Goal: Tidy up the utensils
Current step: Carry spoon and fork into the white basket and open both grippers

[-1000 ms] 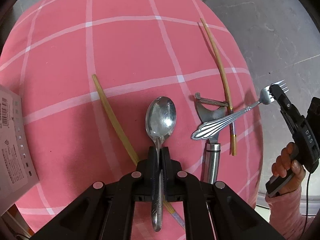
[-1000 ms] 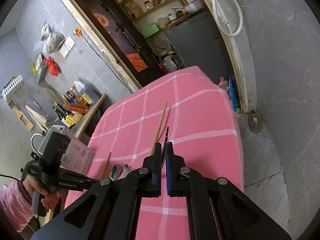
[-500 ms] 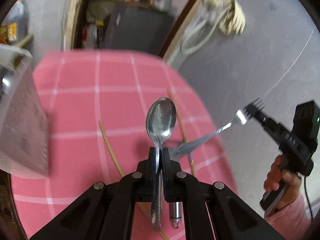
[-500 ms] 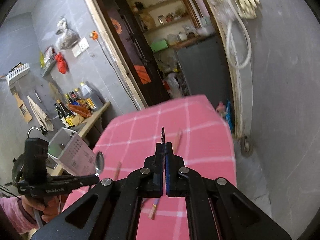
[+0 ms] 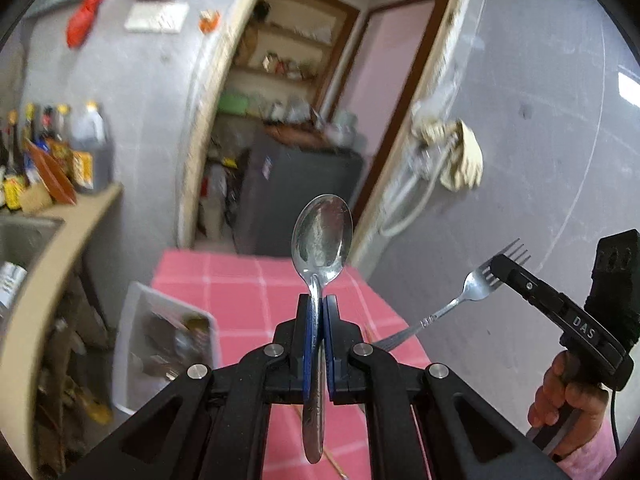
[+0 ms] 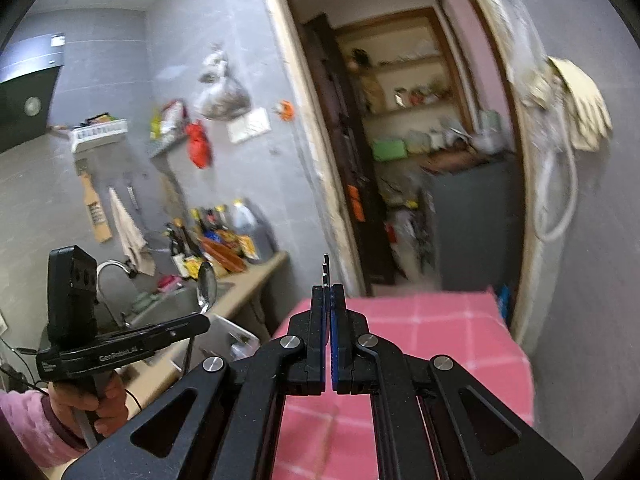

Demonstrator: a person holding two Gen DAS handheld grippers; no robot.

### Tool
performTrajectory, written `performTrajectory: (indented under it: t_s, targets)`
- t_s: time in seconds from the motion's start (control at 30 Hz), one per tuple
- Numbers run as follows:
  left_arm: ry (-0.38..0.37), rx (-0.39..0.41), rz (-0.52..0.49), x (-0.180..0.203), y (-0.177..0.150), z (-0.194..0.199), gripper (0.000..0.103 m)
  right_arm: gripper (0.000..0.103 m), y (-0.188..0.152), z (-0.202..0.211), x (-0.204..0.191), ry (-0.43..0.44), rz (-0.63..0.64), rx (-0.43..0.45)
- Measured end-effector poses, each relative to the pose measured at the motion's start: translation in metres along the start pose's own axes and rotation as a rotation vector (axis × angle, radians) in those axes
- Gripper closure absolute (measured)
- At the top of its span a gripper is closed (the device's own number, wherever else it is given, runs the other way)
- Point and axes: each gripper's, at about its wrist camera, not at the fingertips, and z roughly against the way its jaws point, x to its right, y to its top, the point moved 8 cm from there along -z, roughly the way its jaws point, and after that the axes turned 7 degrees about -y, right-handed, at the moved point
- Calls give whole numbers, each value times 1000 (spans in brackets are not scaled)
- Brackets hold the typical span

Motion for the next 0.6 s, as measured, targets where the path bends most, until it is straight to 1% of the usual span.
performTrajectory:
  t_s: [0.13,0.23,0.3,0.43,0.6]
  targets:
    - [27,87,29,-30,26,23,98,101,14,-14,-46,33,78,25]
    - [5,142,89,-53,35,34,98,101,15,-29,-83,43,156,11]
    - [-18,178,143,-71,38,36,98,101,13,-39,-102,23,214,-13]
    - [-34,210,172,-93,34,31,97,101,1,-51,-122,-10,290,-74]
    - [-88,231,212,-107,16,17,97,101,-21,-63,-127,-48,341,-171]
